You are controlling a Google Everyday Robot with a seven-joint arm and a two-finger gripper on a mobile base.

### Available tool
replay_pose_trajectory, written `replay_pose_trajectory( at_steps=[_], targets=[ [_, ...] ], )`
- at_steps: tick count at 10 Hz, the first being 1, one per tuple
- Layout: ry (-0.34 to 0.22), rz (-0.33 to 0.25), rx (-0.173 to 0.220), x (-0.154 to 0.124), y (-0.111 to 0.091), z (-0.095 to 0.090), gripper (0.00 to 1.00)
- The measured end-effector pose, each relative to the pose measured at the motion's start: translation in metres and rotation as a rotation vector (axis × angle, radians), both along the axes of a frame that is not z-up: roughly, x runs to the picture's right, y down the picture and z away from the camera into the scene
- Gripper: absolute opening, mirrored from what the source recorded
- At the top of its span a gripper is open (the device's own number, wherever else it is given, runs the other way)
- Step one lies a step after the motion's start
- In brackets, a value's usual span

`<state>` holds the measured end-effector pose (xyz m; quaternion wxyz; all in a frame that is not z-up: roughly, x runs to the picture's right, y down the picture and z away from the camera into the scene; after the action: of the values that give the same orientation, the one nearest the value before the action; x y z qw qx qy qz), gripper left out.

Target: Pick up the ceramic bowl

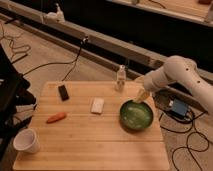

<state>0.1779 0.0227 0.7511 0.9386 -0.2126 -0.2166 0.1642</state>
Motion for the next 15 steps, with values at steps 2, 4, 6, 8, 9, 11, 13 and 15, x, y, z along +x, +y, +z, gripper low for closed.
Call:
replay_pose_trajectory(
  at_steps=[2, 4, 6, 8, 9, 11, 13, 15],
  targets=[
    [0.011, -0.014, -0.008, 0.002, 0.011, 0.013, 0.73],
    [0.054, -0.022, -0.011, 0.012, 0.016, 0.030, 0.73],
    [0.091, -0.010, -0.013, 0.022, 0.017, 0.045, 0.73],
    [0.124, 0.024, -0.034, 0.036, 0.023, 0.064, 0.73],
    [0.132, 0.035, -0.045, 0.039, 0.027, 0.069, 0.73],
    [0.132, 0.035, -0.045, 0.039, 0.026, 0.069, 0.73],
    [0.133, 0.033, -0.042, 0.039, 0.025, 0.068, 0.73],
    [0.159, 0.007, -0.040, 0.044, 0.026, 0.074, 0.73]
  ],
)
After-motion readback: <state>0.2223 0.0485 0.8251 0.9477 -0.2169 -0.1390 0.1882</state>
